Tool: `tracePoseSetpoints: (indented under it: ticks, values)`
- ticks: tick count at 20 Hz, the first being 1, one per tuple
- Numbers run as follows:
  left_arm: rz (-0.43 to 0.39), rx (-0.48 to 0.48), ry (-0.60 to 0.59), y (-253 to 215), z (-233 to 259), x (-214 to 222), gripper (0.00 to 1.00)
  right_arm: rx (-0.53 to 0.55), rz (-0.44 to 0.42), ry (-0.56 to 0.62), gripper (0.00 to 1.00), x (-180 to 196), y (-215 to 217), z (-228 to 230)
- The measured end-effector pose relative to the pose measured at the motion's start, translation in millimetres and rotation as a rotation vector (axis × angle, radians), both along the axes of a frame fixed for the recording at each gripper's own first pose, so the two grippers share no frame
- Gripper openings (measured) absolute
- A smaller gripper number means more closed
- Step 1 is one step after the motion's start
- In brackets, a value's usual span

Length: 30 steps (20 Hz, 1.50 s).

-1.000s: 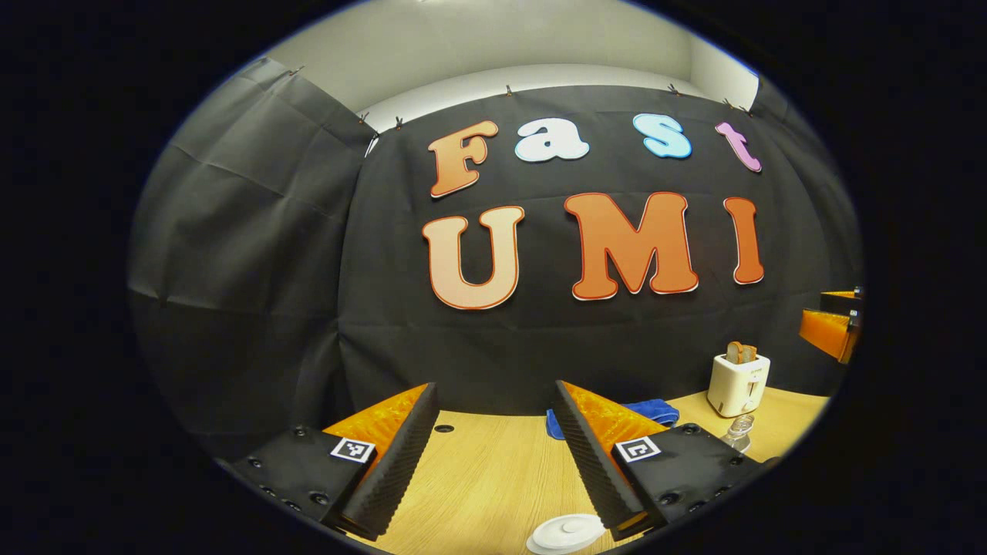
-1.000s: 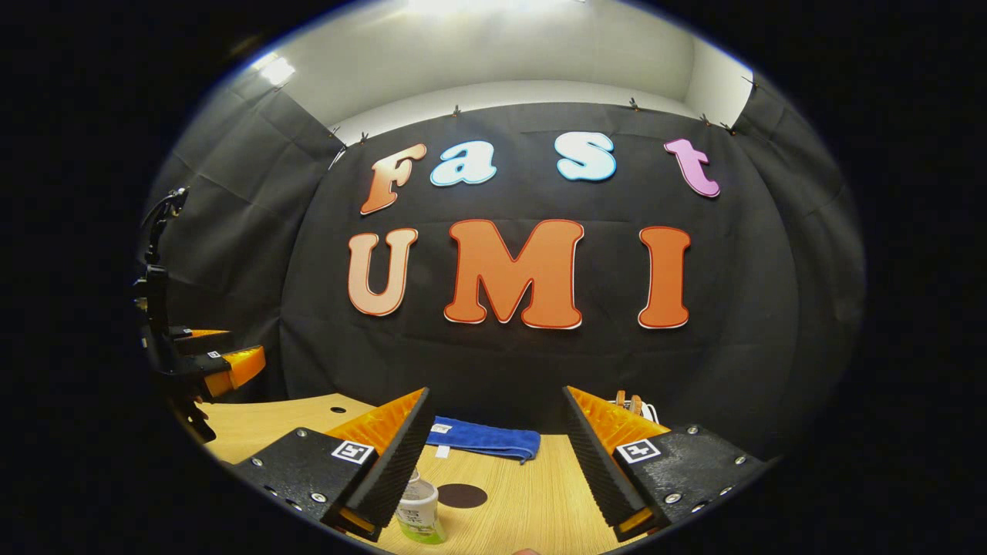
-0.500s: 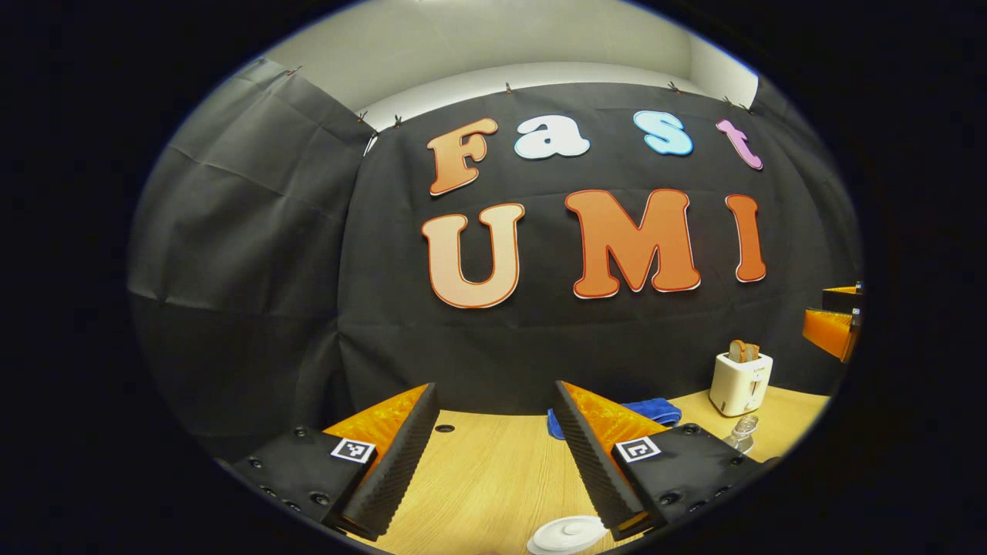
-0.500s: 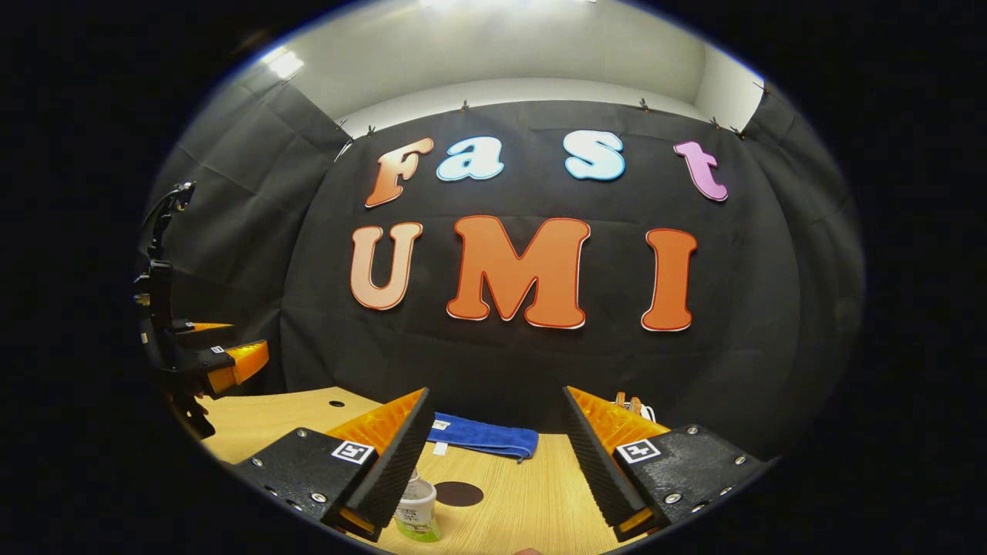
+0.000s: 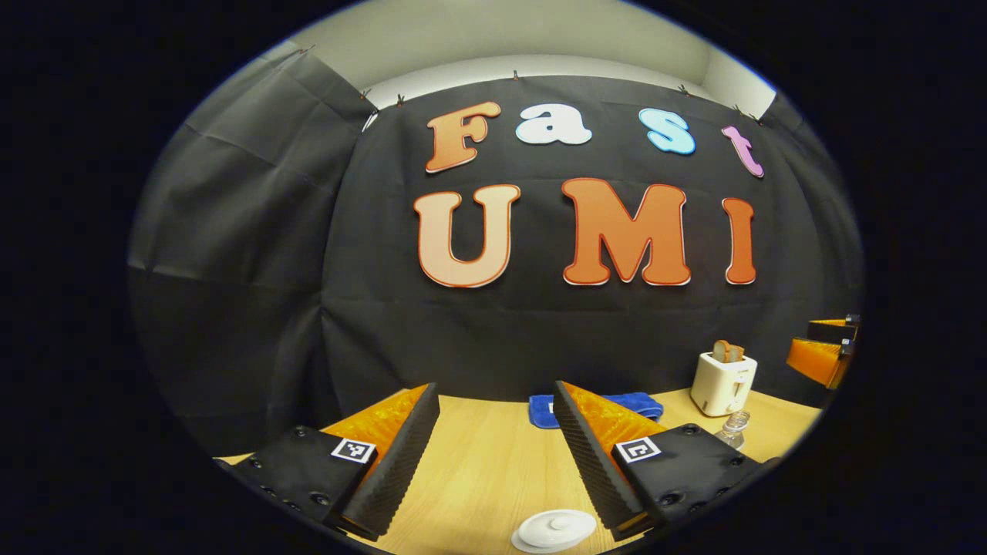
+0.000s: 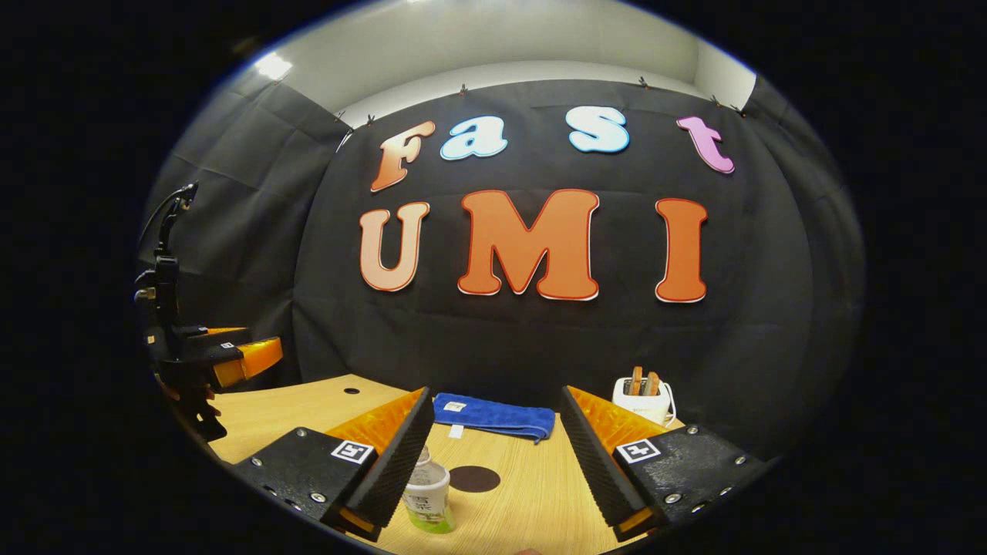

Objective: Open the teacup lid with one hand, grasp the water bottle and pour water into the teacup with the other hand; after pouring, place the water bottle on the coaster and then close the teacup lid.

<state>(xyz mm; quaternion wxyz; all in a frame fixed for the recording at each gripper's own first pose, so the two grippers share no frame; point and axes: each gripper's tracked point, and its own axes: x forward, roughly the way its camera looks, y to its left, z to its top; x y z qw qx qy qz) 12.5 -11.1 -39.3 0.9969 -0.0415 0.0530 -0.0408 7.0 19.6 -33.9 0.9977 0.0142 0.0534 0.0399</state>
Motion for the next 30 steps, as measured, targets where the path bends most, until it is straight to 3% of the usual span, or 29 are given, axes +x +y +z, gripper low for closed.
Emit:
tracePoseSetpoints:
  ticks: [12,30]
  values:
    - [-0.109,-0.005,0.164,-28.7,-80.7,-19.0,0.97,0.011,0.13,0.086,0.98,-26.9,27.6,-57.4]
    - [-0.22,0.079,0.318,-72.5,-166.4,-40.3,0.98,-0.003,0.211,0.212,0.99,-44.8,52.6,-119.8]
